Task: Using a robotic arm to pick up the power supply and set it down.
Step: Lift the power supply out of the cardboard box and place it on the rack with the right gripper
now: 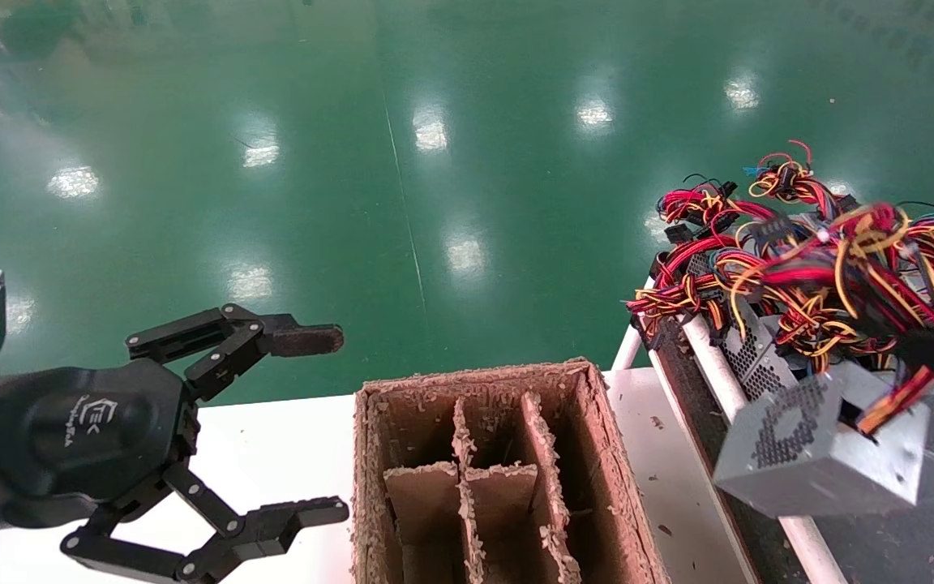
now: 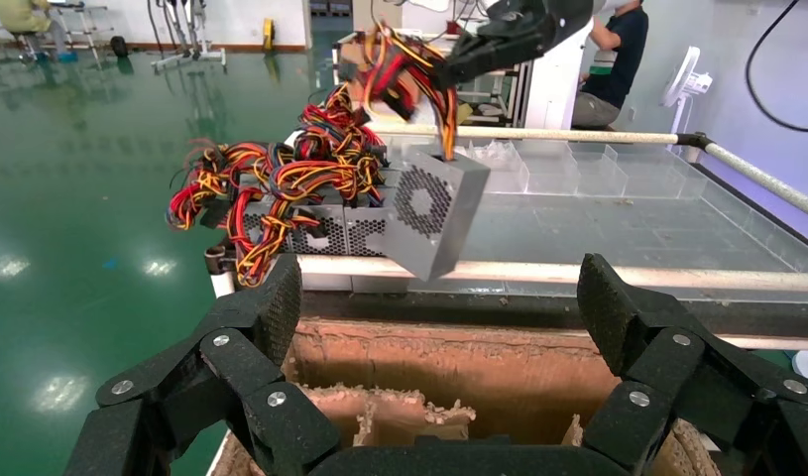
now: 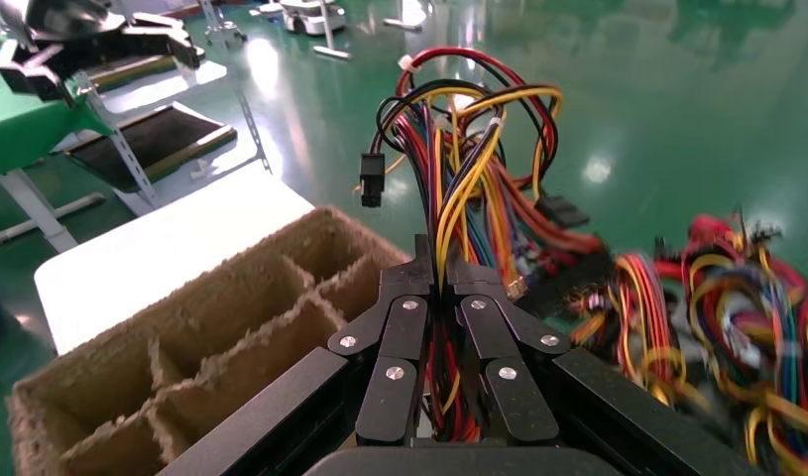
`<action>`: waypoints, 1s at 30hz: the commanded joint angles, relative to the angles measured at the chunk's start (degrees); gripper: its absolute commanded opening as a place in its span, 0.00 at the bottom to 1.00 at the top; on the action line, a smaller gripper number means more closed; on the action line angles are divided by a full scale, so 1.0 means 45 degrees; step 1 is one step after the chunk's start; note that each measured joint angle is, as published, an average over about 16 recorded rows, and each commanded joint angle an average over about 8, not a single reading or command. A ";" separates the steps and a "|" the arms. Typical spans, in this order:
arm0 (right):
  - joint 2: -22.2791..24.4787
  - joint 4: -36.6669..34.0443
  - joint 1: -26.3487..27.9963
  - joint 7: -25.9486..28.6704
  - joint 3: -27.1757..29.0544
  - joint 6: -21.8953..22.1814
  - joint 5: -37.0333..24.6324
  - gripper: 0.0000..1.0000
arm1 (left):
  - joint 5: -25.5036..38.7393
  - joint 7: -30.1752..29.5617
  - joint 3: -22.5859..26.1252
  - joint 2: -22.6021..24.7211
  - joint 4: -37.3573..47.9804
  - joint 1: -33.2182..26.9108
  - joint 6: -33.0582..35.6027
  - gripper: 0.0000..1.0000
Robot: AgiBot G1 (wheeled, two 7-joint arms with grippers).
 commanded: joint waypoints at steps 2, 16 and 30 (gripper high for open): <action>0.0523 -0.0122 -0.0940 -0.0482 0.0005 -0.0006 0.0791 0.00 | 0.0000 0.0000 0.0000 0.0000 0.0000 0.0000 0.0000 1.00; 0.2017 -0.2050 -0.4199 -0.2965 -0.1308 -0.0606 0.4624 0.00 | -0.0001 0.0001 0.0002 -0.0001 0.0000 -0.0001 -0.0001 1.00; 0.3172 -0.1554 -0.6040 -0.5092 -0.4340 -0.0522 0.7887 0.00 | -0.0002 0.0002 0.0004 -0.0001 0.0000 -0.0001 -0.0001 1.00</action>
